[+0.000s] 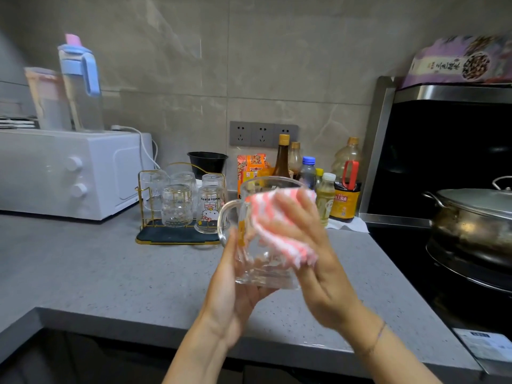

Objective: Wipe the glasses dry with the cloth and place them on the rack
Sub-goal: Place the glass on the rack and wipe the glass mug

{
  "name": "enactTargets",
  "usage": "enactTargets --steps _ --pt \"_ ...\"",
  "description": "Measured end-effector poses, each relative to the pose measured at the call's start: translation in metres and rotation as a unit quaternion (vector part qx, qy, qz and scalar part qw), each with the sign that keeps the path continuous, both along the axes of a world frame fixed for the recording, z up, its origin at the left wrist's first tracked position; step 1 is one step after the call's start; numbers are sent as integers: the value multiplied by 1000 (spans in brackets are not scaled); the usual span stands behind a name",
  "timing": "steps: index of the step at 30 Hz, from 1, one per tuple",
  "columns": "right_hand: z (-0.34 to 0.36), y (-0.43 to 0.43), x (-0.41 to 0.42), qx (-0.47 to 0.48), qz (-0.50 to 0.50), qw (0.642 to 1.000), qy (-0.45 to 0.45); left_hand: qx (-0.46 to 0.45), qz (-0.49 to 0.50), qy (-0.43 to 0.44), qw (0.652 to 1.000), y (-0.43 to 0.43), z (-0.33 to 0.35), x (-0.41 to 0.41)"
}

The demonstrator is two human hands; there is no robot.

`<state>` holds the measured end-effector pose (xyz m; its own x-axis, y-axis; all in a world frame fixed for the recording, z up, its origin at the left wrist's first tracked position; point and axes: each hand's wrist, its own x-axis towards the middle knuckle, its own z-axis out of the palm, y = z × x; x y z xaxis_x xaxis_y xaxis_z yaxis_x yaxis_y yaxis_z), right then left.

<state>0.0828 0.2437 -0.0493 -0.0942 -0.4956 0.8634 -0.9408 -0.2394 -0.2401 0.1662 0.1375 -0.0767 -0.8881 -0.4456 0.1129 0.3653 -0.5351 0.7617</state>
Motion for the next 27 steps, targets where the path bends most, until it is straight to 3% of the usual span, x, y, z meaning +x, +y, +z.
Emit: enactTargets --steps 4,9,13,18,23,27 --pt "16 0 -6 -8 22 996 -88 -1 -30 -7 1000 9 3 9" --pt "3 -1 0 10 22 999 -49 -48 4 15 999 13 7 12" --pt "-15 3 12 33 57 997 -44 -21 32 29 999 12 8 13" --pt "-29 9 18 39 86 992 -84 -27 60 24 998 4 13 16" --pt "-18 5 10 22 32 999 -11 -38 14 18 999 9 17 15" --pt "-1 -1 -1 -23 18 997 -69 -61 2 26 998 12 19 16"
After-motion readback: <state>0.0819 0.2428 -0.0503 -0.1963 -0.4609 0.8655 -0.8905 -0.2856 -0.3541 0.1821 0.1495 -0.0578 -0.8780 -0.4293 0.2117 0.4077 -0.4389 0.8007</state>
